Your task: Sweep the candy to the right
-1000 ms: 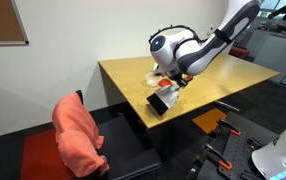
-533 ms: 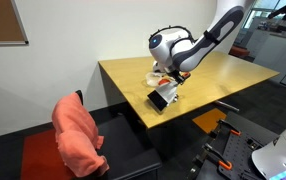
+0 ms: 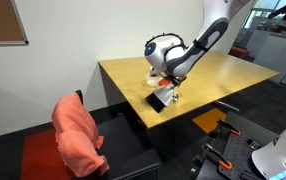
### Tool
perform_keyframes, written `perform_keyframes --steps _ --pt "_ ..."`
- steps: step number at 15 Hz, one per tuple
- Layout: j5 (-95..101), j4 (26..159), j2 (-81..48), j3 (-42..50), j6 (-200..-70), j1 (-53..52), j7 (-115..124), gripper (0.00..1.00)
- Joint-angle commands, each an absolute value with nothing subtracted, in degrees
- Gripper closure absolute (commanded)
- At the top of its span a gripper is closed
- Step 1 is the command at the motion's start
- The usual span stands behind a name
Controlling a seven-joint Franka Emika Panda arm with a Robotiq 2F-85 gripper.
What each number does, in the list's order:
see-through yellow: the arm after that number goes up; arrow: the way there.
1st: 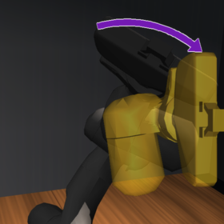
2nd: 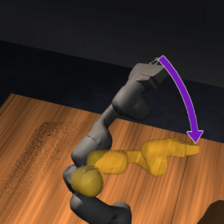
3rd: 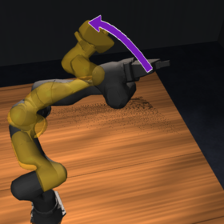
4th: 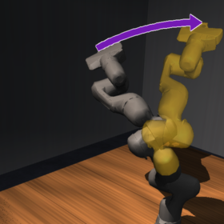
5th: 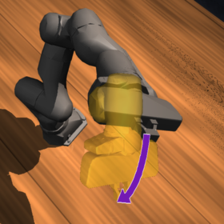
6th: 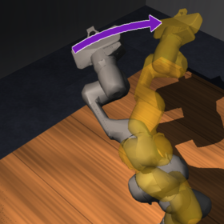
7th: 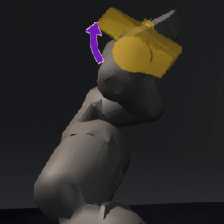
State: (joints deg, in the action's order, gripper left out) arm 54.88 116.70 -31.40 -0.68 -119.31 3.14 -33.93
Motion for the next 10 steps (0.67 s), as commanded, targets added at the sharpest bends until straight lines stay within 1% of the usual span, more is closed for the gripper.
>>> perform_keyframes --steps 1,10 --pt "58.8 113.9 -33.3 0.7 -116.2 1.6 -30.9 0.88" --pt "62.8 111.7 -34.9 3.1 -111.0 3.9 -28.4 0.88"
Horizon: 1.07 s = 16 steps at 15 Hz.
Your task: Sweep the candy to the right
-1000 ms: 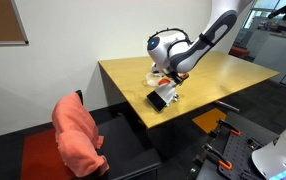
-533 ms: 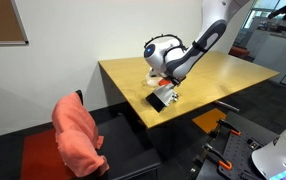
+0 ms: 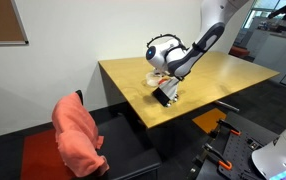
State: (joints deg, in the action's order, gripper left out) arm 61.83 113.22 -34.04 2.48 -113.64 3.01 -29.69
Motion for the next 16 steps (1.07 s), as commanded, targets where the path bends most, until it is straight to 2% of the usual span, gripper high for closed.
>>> perform_keyframes --steps 1,16 --pt "62.6 111.6 -35.1 3.5 -110.6 4.4 -28.4 0.88" --pt "62.1 108.0 -38.0 8.8 -107.6 12.6 -28.4 0.88"
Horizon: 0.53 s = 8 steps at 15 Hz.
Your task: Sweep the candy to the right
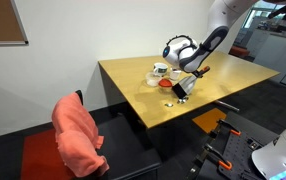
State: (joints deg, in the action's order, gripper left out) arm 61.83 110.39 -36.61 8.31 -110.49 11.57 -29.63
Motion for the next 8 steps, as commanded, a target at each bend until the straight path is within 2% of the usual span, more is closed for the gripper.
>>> perform_keyframes --steps 1,8 --pt "62.1 107.6 -38.3 9.1 -107.3 13.0 -28.4 0.88" --pt "61.4 105.9 -38.8 9.6 -105.8 15.5 -29.1 0.88"
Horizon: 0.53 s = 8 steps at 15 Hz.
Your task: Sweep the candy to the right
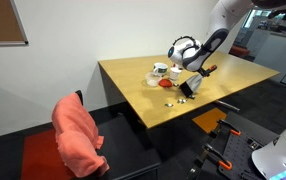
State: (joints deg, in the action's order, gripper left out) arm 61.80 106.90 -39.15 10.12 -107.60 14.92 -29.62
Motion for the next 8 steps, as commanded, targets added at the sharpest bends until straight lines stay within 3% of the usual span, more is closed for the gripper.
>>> perform_keyframes --steps 1,8 --pt "61.2 106.5 -37.9 9.4 -106.1 15.6 -29.3 0.88" --pt "54.4 114.8 -27.0 4.5 -107.5 14.9 -32.9 0.88"
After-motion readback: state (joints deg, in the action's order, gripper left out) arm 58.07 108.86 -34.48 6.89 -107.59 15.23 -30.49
